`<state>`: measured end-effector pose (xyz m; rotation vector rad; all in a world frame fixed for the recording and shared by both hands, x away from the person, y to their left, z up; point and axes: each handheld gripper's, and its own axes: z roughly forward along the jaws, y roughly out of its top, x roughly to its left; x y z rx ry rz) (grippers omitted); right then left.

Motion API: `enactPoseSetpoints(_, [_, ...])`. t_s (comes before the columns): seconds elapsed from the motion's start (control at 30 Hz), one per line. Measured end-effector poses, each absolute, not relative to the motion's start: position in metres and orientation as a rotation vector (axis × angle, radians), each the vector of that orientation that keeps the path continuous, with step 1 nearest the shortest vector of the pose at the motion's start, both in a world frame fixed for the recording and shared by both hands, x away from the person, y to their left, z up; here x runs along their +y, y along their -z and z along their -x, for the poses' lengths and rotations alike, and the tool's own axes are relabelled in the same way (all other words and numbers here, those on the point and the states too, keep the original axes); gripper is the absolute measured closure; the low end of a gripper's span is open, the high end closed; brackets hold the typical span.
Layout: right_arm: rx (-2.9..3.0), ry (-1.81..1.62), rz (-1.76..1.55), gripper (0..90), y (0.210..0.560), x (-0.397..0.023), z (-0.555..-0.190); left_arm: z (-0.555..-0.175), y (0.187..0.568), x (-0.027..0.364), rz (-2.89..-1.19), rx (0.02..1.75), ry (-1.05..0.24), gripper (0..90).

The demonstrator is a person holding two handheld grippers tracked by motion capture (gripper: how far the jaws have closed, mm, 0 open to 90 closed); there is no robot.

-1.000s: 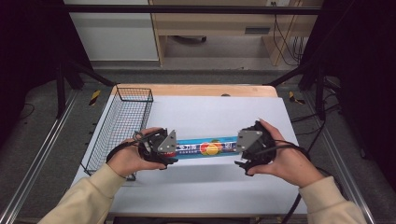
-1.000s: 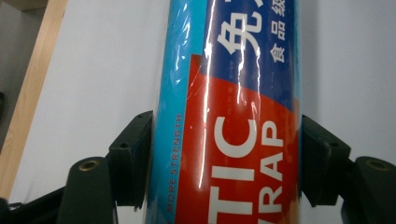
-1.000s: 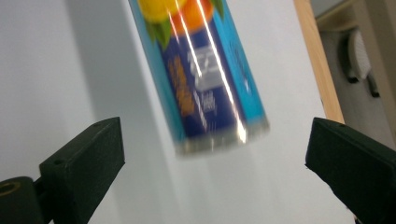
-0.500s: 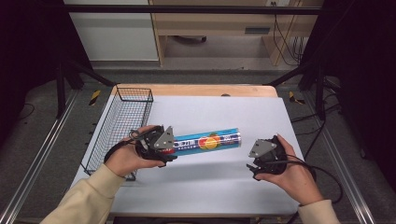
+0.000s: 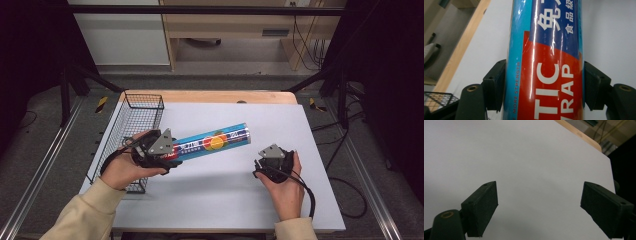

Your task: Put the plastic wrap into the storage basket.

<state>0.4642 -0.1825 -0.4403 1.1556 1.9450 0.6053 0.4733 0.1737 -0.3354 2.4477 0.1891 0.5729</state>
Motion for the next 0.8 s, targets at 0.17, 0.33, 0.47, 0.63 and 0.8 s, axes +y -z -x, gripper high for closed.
enactPoseSetpoints(0.17, [1.834, -0.660, -1.247, 13.6, 0.442, -0.190, -0.461, -0.474, 0.334, 0.180, -2.428, 0.210, -0.581, 31.5])
enactPoseSetpoints(0.33, [1.765, -0.667, -1.287, 13.5, 0.445, -0.198, -0.453, -0.474, 0.330, 0.189, -2.406, 0.235, -0.597, 31.5])
enactPoseSetpoints(0.47, [1.720, -0.698, -1.307, 13.9, 0.443, -0.202, -0.450, -0.471, 0.326, 0.200, -2.395, 0.292, -0.629, 31.5])
enactPoseSetpoints(0.63, [1.724, -0.701, -1.301, 14.4, 0.442, -0.198, -0.449, -0.465, 0.323, 0.213, -2.402, 0.355, -0.665, 31.5])
enactPoseSetpoints(0.8, [1.725, -0.744, -1.280, 14.7, 0.440, -0.191, -0.444, -0.459, 0.319, 0.231, -2.406, 0.460, -0.696, 31.6])
